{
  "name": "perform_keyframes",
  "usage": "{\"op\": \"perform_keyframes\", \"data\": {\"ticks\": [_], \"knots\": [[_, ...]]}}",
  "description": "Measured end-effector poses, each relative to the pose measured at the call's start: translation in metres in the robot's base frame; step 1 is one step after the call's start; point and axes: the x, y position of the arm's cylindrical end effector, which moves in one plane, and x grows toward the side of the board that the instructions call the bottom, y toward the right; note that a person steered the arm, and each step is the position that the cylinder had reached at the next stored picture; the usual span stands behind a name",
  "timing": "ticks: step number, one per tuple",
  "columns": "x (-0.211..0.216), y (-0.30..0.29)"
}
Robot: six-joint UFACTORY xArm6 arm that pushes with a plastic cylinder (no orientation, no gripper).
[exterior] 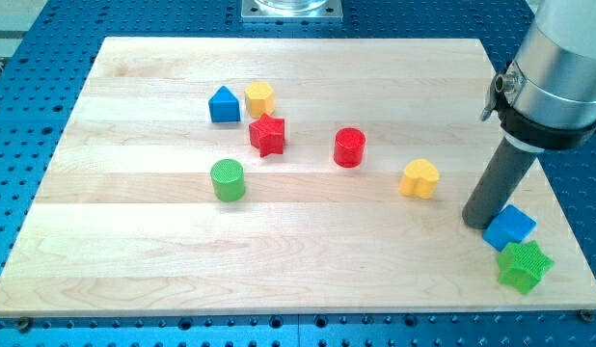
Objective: Slide the yellow heart bottom of the red star
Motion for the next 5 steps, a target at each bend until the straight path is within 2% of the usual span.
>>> {"op": "perform_keyframes", "data": {"ticks": [1,2,4,5], "knots": [[0.0,-0.005],[-0.011,-0.043],[-0.089,-0.045],[-0.092,-0.075]]}}
